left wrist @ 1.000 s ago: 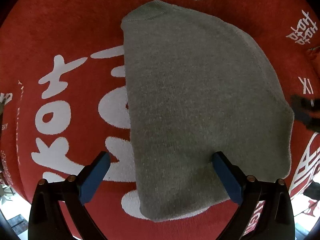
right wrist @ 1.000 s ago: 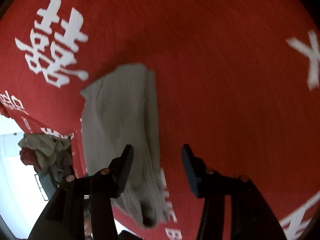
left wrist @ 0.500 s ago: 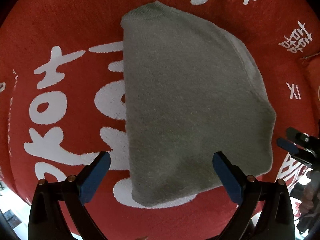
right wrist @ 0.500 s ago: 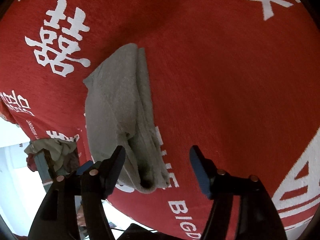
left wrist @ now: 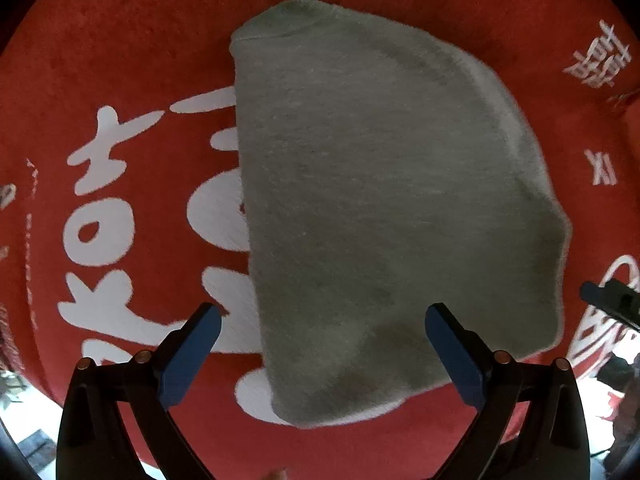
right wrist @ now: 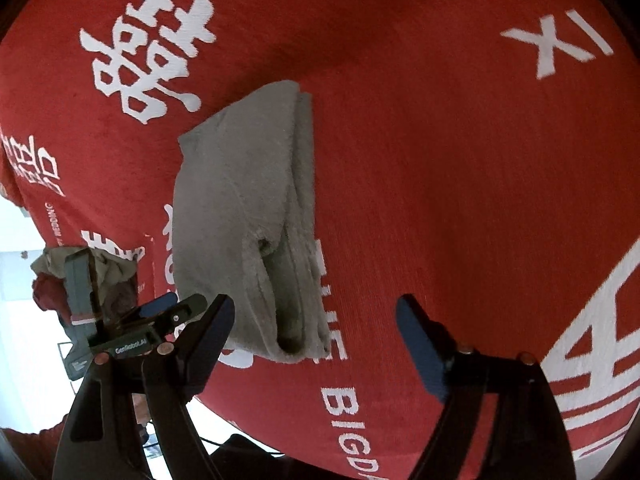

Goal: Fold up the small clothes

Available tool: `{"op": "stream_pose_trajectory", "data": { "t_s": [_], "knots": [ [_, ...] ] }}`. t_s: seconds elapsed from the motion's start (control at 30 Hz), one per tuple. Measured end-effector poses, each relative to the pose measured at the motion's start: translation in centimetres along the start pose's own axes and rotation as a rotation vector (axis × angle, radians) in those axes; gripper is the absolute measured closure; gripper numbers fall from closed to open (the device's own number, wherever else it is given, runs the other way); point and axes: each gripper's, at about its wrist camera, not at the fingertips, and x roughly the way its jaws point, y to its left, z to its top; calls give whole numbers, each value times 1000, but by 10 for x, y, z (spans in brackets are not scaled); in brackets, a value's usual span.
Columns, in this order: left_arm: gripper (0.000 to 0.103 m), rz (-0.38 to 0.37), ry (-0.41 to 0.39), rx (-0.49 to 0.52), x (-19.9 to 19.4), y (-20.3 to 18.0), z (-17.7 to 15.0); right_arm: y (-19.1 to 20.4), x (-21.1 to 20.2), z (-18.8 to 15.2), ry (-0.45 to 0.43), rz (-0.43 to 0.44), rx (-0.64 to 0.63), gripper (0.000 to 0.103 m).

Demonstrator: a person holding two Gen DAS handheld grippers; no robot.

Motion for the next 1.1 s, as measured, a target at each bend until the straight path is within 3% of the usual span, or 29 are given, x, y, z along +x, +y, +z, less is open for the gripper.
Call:
{"op": "stream_pose_trajectory", "data": {
  "t_s": [0.27,0.53,0.7,0.77,0.97,1.1],
  "knots": [
    [1,-66,-16,3,5,11,17,-12,1,6,25,-21,12,18],
    [1,-197,-7,-45,13,39,35,-5,15,33,42,-19,-65,18],
    [1,-243,-15,-25,17,44,46,4,32,59,77,38,-94,18],
    [1,-271,-26,-21,15,61,35,7,39,69,85,83,-100,18],
    [1,-382,5,-44,21,83,38,-1,47,98,51,164,-41,18],
    [1,-447,5,-38,27,79,36,-6,63,110,116,200,-40,18]
  ]
}}
